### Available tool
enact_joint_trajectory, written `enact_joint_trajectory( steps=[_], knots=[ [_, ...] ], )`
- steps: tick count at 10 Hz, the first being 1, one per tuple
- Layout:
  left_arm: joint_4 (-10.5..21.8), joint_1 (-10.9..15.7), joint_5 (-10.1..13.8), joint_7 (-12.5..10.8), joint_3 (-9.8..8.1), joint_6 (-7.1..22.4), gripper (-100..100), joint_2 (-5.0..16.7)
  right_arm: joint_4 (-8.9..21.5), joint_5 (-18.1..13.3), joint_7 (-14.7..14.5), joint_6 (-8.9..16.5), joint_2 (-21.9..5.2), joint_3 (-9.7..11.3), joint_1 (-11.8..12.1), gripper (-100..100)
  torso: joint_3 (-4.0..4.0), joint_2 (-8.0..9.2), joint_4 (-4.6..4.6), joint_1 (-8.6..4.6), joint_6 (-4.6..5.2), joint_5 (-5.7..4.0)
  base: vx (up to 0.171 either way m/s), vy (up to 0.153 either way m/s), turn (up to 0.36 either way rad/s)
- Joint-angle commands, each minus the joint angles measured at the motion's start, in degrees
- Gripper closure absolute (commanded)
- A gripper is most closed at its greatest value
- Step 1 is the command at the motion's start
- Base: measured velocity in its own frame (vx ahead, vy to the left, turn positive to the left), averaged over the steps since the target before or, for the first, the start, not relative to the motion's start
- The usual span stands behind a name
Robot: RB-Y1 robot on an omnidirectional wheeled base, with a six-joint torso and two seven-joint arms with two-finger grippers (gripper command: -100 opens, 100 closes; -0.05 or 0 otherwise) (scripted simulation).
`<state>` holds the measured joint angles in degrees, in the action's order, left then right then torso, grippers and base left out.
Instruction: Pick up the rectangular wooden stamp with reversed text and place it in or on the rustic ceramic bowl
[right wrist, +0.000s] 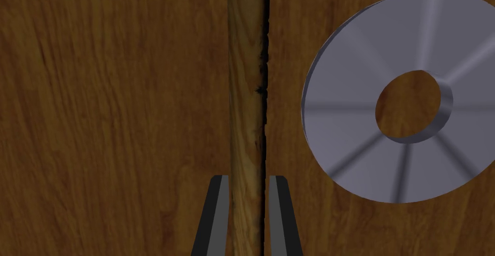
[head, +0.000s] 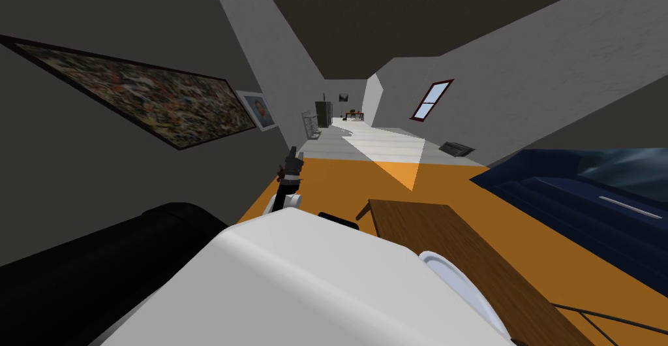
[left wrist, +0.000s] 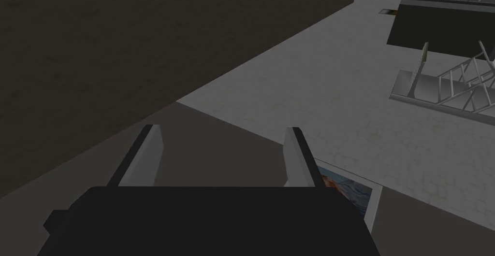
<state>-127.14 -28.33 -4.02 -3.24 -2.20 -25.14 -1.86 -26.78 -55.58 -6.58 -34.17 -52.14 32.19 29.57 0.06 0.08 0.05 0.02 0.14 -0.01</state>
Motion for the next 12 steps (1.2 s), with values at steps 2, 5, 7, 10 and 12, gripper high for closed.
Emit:
enact_joint_trajectory(
  steps=[2,5,7,10,12],
  knots=[
    [0.00,0.00,0.00,0.00,0.00,0.00,0,0.00,-0.33,-0.15,1.46,0.63,-1.56,-0.80,1.02,100,0.01,0.02,0.00,-0.06,0.00,-0.01,-0.050,0.038,0.074],
    [0.00,0.01,0.00,0.00,0.00,0.00,0,0.00,-0.48,-0.25,2.73,0.74,-3.04,-1.39,1.80,100,0.18,0.33,0.05,0.13,0.05,0.05,-0.082,0.069,0.048],
    [0.00,0.01,0.00,0.00,0.01,0.00,0,-0.01,-0.48,-0.25,2.73,0.74,-3.04,-1.39,1.80,100,0.19,0.34,0.05,0.28,0.02,0.12,-0.060,0.061,0.027],
    [0.00,0.01,0.00,0.00,0.00,0.00,0,0.00,-0.51,-0.27,3.71,0.63,-4.19,-1.83,2.30,100,0.17,0.31,0.05,0.16,0.03,0.12,-0.059,0.041,0.038],
    [0.00,0.00,0.00,0.00,0.00,0.00,0,0.00,-0.48,-0.23,4.74,0.33,-5.42,-2.27,2.70,100,0.08,0.13,0.03,0.06,0.03,0.08,-0.032,0.035,0.036]
  ],
)
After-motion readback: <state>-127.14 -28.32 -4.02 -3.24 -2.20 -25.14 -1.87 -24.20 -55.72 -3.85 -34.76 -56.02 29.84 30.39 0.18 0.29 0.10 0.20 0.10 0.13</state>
